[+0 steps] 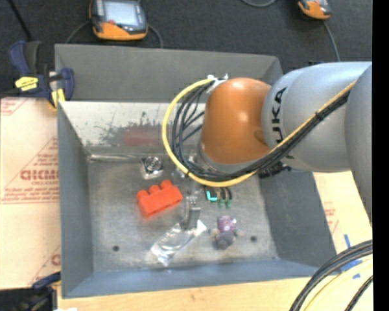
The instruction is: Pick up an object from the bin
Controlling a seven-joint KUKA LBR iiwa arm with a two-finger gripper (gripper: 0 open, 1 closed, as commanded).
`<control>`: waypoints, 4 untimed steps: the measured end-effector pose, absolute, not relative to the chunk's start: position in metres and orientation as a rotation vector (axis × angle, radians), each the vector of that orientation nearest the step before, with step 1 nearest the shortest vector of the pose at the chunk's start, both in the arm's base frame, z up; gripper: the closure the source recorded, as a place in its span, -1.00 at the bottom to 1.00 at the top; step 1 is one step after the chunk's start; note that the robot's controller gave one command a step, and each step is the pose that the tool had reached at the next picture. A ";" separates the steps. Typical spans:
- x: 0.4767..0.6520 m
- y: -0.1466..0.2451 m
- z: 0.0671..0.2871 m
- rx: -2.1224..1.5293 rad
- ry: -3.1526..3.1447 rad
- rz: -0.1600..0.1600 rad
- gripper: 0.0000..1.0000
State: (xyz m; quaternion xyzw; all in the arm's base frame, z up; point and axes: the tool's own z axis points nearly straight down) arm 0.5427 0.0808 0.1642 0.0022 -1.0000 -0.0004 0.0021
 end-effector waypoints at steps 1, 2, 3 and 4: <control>0.594 0.090 0.079 0.217 -3.136 0.001 -1.00; 0.595 0.091 0.083 0.212 -3.141 -0.003 1.00; 0.612 0.090 0.183 0.199 -3.148 -0.001 1.00; 0.642 0.082 0.277 0.172 -3.152 -0.001 1.00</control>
Offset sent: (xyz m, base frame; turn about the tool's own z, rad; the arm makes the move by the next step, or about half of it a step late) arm 0.0511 0.0104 -0.0819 -0.1339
